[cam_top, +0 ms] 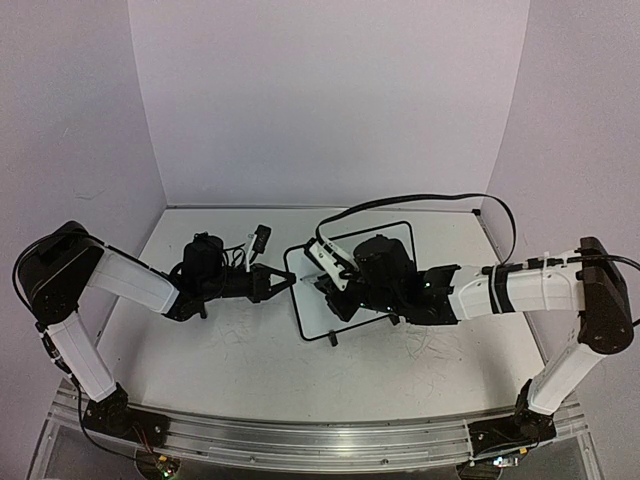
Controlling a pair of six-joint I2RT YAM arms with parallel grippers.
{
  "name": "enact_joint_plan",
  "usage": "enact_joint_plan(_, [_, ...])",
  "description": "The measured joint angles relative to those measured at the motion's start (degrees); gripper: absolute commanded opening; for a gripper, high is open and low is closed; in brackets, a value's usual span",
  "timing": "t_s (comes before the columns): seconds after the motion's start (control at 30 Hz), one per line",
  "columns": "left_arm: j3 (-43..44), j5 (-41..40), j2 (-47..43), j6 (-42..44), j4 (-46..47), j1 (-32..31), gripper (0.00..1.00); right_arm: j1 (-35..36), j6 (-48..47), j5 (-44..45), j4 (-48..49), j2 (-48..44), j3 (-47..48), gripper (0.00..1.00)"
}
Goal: Write a sentence on the whiteboard
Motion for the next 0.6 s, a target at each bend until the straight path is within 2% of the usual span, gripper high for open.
enact_joint_plan(0.6, [0.0,0.0,0.0,0.04,-0.02,0.0,0.0,0.0,0.25,0.7,0.17,0.63,0.31,0.0])
